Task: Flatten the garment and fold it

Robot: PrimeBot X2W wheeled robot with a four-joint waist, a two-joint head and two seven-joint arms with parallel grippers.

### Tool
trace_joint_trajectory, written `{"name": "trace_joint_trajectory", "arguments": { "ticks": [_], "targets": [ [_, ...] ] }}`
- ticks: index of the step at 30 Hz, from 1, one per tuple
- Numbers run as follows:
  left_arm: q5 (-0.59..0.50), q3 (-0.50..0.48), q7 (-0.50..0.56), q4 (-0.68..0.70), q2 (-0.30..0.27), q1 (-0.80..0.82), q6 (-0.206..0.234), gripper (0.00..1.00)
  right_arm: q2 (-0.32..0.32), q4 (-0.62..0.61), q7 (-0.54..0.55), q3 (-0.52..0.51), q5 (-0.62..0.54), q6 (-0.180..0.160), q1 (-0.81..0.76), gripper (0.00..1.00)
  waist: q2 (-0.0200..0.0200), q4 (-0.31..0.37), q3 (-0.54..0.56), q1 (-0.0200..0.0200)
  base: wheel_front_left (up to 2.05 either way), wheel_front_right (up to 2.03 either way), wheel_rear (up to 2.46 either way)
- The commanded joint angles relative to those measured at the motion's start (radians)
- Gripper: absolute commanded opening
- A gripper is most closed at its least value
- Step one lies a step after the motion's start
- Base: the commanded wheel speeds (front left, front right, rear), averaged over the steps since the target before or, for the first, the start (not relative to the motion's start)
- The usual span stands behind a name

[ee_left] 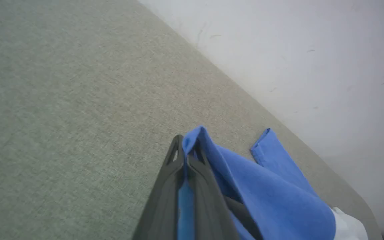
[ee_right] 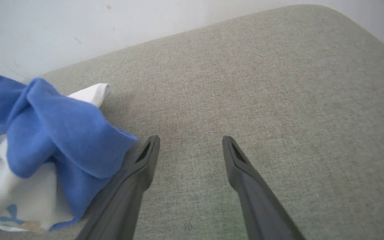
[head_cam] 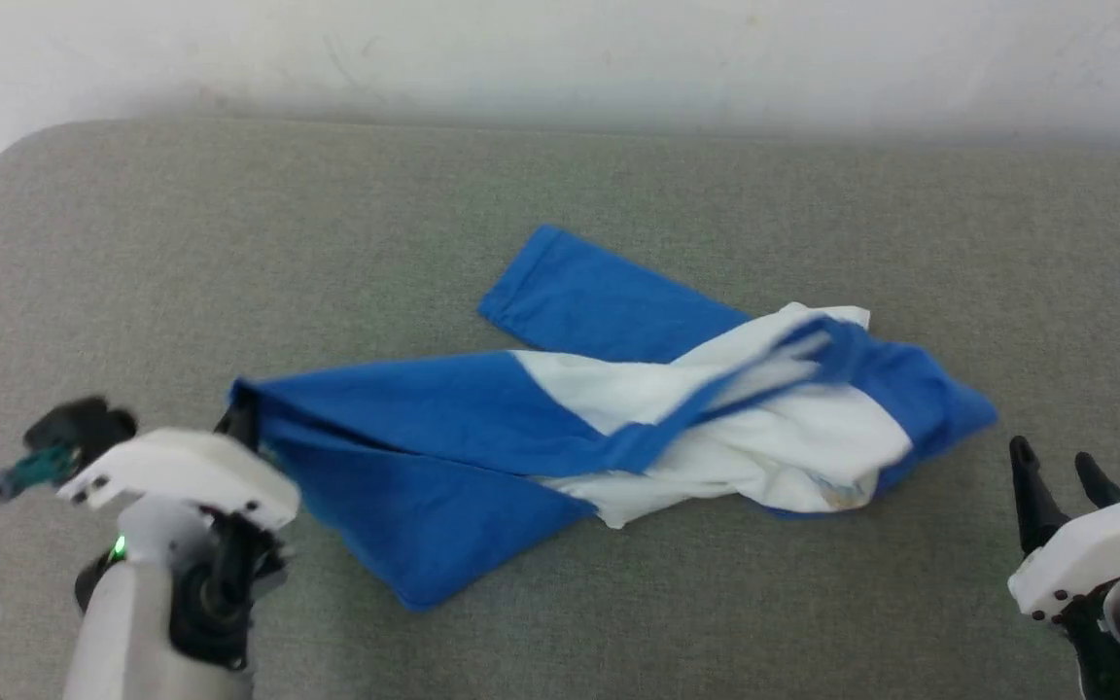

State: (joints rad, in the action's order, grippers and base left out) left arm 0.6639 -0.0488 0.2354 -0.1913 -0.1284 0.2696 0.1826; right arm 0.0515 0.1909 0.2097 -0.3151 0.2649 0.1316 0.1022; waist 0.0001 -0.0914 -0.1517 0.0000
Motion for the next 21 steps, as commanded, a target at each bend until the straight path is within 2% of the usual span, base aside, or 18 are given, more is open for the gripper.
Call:
{"name": "trace_joint_trajectory", "arguments": {
  "ticks": [1,7,8,10,14,15,16,17,18,21],
  "targets": [
    [0.018,-0.037,-0.016,-0.020,-0.002,-0.033,0.024,0.00,-0.001,0.002,-0.004,0.010,0.009,-0.001,0.006,1.00,-0.0001,-0.003,0.001,0.0000,0.00,0.00,0.00],
    [0.032,-0.122,-0.043,-0.081,-0.009,-0.106,0.106,0.00,-0.001,0.002,-0.007,0.031,0.010,-0.001,-0.002,1.00,-0.0001,-0.002,0.002,0.0000,0.00,0.00,0.00],
    [0.030,-0.123,-0.044,-0.086,-0.009,-0.111,0.112,0.24,-0.001,0.002,-0.006,0.033,0.009,-0.001,-0.004,1.00,-0.0001,-0.002,0.003,0.0000,0.00,0.00,0.00],
    [0.029,-0.114,-0.056,-0.077,-0.003,-0.109,0.101,1.00,-0.001,0.002,-0.005,0.035,0.009,-0.001,-0.009,1.00,-0.0001,-0.003,0.008,0.0000,0.00,0.00,0.00],
    [-0.011,-0.073,-0.097,-0.032,-0.014,-0.104,0.067,1.00,-0.001,-0.003,-0.004,0.042,0.008,-0.001,-0.017,1.00,-0.0001,-0.004,0.017,0.0000,0.00,0.00,0.00],
    [-0.063,-0.038,-0.159,0.020,-0.032,-0.098,0.035,1.00,-0.001,-0.009,-0.003,0.049,0.007,-0.001,-0.018,1.00,-0.0001,-0.003,0.024,0.0000,0.00,0.00,0.00],
    [-0.063,-0.038,-0.159,0.020,-0.032,-0.098,0.035,1.00,-0.001,-0.009,-0.003,0.049,0.007,-0.001,-0.018,1.00,-0.0001,-0.003,0.024,0.0000,0.00,0.00,0.00],
    [-0.132,0.015,-0.234,0.074,-0.053,-0.092,-0.006,1.00,-0.001,-0.020,0.003,0.064,0.008,-0.001,-0.018,1.00,-0.0001,-0.003,0.027,0.0000,0.00,0.00,0.00],
    [-0.132,0.015,-0.234,0.074,-0.053,-0.092,-0.006,1.00,-0.001,-0.020,0.003,0.064,0.008,-0.001,-0.018,1.00,-0.0001,-0.003,0.027,0.0000,0.00,0.00,0.00],
    [-0.225,0.089,-0.346,0.118,-0.068,-0.089,-0.049,1.00,-0.001,-0.041,0.025,0.097,0.001,-0.001,-0.005,1.00,-0.0001,-0.001,0.026,0.0000,0.00,0.00,0.00]
  ]
}}
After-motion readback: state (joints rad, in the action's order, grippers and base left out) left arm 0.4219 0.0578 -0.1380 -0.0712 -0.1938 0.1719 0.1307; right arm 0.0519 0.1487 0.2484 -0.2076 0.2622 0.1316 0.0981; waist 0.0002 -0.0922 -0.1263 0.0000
